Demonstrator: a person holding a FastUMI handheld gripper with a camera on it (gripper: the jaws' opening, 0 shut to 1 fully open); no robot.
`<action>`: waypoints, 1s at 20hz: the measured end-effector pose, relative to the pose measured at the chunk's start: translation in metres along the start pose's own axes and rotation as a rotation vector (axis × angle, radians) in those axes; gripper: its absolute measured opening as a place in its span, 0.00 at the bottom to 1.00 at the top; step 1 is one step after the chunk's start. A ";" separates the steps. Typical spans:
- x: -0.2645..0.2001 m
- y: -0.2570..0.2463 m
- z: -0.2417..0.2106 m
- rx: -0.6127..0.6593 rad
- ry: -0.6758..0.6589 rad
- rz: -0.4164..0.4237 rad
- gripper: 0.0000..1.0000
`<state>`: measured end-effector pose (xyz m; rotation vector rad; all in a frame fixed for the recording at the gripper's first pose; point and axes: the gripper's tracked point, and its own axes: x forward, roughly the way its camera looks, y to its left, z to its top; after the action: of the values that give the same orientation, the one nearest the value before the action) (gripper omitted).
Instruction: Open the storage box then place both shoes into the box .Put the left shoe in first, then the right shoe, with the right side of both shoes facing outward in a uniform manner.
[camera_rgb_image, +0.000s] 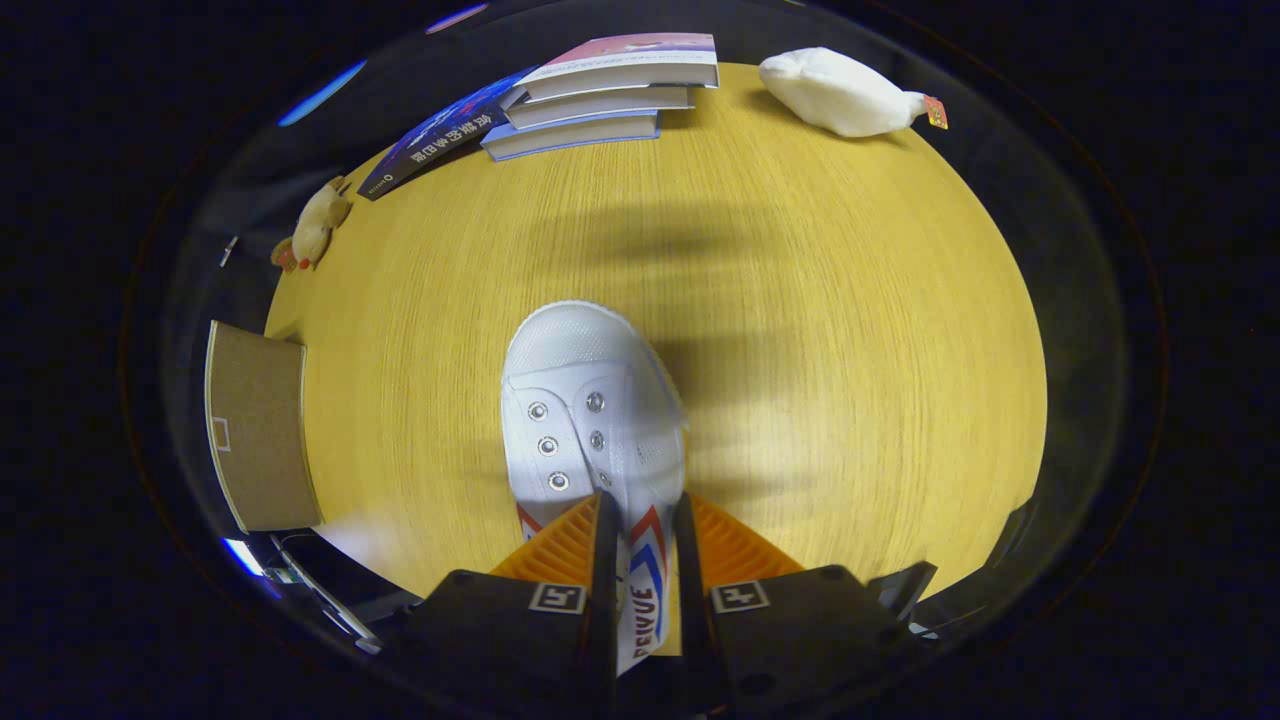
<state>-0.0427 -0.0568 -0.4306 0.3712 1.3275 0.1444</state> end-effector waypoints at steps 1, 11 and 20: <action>-0.002 0.001 0.001 0.021 -0.008 0.012 0.28; -0.063 0.055 0.006 0.128 -0.096 0.136 0.13; -0.168 0.203 0.054 0.091 -0.190 0.337 0.13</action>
<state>-0.0100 0.0708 -0.1957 0.6691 1.0785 0.3226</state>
